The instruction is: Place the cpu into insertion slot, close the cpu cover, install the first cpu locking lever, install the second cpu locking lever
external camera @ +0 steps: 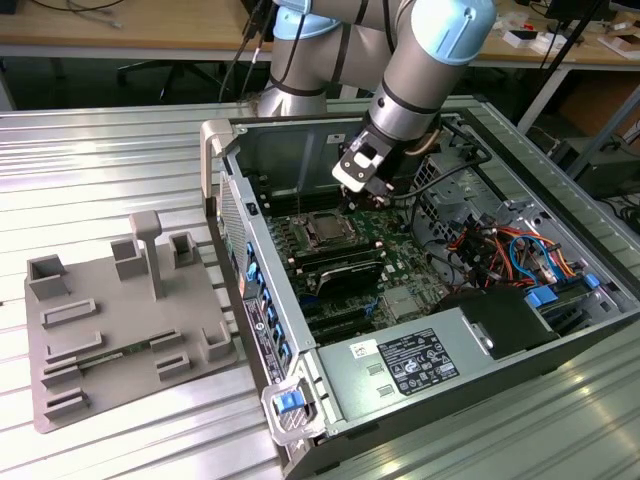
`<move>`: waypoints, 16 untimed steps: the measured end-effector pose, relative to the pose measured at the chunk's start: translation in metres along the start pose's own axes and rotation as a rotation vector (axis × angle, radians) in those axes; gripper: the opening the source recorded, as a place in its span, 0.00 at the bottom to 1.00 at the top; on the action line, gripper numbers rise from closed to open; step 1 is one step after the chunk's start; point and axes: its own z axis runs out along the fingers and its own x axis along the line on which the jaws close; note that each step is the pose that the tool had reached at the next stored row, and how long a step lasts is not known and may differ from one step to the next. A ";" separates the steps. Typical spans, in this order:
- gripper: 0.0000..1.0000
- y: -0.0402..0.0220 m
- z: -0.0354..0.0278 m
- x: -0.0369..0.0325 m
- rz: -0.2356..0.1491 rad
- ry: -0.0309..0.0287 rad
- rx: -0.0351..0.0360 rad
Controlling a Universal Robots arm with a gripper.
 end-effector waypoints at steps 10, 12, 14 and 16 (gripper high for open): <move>0.11 -0.0011 0.0016 0.0000 0.000 0.0000 0.0000; 0.11 -0.0012 0.0018 -0.0001 0.000 0.0000 0.0000; 0.11 -0.0013 0.0022 -0.0001 0.000 0.0000 0.0000; 0.11 -0.0014 0.0025 -0.0001 0.000 0.0000 0.0000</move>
